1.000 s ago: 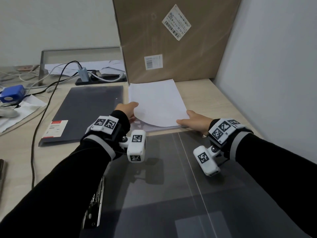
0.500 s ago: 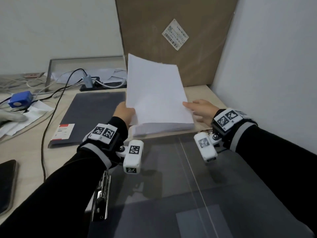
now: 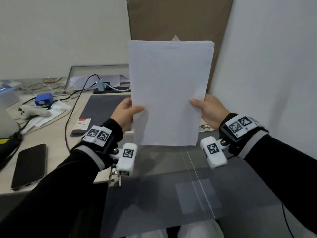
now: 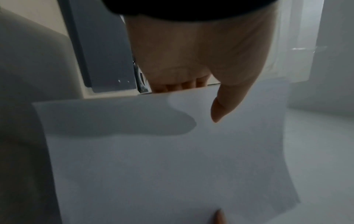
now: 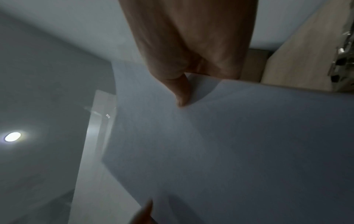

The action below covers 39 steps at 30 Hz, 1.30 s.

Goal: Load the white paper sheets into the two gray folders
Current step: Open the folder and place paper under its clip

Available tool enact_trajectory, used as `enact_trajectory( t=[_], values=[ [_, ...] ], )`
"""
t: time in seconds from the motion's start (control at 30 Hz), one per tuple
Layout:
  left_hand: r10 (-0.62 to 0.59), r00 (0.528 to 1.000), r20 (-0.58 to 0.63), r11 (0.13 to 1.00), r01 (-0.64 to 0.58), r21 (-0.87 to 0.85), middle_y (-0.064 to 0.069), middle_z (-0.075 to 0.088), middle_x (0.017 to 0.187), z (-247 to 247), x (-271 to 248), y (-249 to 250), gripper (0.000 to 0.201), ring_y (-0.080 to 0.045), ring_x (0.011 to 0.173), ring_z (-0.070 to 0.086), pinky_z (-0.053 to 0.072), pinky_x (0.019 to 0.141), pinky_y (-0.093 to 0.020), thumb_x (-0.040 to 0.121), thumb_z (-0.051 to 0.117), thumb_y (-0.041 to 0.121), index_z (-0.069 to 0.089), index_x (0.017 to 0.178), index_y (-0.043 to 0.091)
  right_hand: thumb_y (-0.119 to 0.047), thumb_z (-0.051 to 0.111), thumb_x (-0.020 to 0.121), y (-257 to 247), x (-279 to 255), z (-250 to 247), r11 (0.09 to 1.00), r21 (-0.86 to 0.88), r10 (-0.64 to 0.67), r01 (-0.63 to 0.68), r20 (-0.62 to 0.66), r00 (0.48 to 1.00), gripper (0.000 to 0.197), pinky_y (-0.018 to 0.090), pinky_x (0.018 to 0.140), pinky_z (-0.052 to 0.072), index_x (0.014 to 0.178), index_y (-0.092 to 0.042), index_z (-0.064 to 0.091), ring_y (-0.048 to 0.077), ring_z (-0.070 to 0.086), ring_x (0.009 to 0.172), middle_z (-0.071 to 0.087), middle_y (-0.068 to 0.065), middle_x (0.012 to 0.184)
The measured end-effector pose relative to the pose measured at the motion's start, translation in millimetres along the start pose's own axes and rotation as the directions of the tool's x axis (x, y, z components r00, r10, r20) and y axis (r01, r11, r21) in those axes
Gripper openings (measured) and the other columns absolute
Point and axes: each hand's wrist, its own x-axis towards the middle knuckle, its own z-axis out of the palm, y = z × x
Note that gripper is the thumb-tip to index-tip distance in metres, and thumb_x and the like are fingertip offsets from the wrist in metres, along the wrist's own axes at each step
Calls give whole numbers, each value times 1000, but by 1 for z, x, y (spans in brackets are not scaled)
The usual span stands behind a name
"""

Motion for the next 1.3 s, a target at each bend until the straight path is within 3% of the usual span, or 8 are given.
enact_trajectory(
  t=[0.07, 0.17, 0.4, 0.57, 0.7, 0.87, 1.13, 1.3],
  values=[
    [88, 996, -32, 995, -90, -53, -4, 69, 96, 4, -1, 10, 34, -14, 76, 69, 57, 71, -27, 82, 63, 3, 57, 115, 6, 0, 52, 92, -3, -12, 10, 998, 5, -56, 56, -19, 998, 19, 32, 84, 55, 100, -11, 64, 14, 69, 82, 69, 4, 99],
    [86, 995, -58, 994, -89, -67, 5, 74, 80, 8, -6, 10, 15, -8, 67, 71, 57, 66, -25, 87, 60, 2, 64, 98, 11, 0, 56, 89, 4, -26, 22, 999, -23, -41, 41, 9, 999, 20, 32, 85, 56, 106, -9, 64, 16, 68, 85, 69, 7, 103],
    [-85, 993, -79, 996, 86, 11, -3, 71, 103, 10, -16, -23, 15, -25, 104, 66, 48, 100, -41, 76, 75, 26, 69, 89, 22, -6, 68, 83, 38, -39, 36, 990, -90, 107, -110, -38, 994, 29, 41, 96, 50, 112, -6, 63, 28, 64, 99, 66, 17, 115],
    [-101, 992, -76, 995, 102, 13, -4, 70, 101, 8, -15, -21, 9, -24, 96, 66, 49, 96, -39, 82, 70, 21, 67, 90, 20, -18, 71, 82, 43, -34, 34, 983, -148, 102, -112, -76, 992, 36, 45, 99, 49, 115, -7, 63, 30, 65, 107, 67, 15, 118],
    [-109, 989, -104, 992, 114, 53, -11, 67, 117, 8, -19, -27, 37, -26, 106, 64, 48, 99, -40, 75, 74, 31, 64, 107, 15, -24, 65, 87, 49, -39, 38, 964, -255, 35, -79, -172, 984, 35, 37, 94, 50, 117, -4, 63, 26, 64, 102, 67, 9, 111],
    [-133, 988, -76, 973, 145, 178, -6, 65, 102, -8, -18, -23, 32, -15, 84, 62, 50, 79, -27, 91, 58, 26, 58, 117, 8, -19, 58, 92, 39, -38, 34, 936, -346, -33, -64, -267, 963, 34, 31, 89, 49, 120, -1, 61, 22, 62, 99, 64, 7, 108],
    [-270, 927, -259, 769, 370, 521, -13, 56, 123, -56, -45, -50, 42, -23, 105, 52, 43, 79, -29, 92, 52, 15, 51, 133, 7, -19, 63, 88, 59, -60, 21, 757, -502, 396, -419, -158, 905, 46, 43, 102, 46, 125, 6, 52, 32, 59, 116, 62, 13, 124],
    [-325, 906, -270, 753, 421, 505, -16, 45, 142, -56, -65, -64, 52, -33, 129, 47, 37, 112, -41, 92, 50, 7, 37, 142, 2, -17, 60, 89, 83, -85, 36, 668, -581, 503, -465, -109, 857, 43, 39, 100, 46, 128, 2, 54, 34, 54, 123, 56, 19, 132]
  ],
)
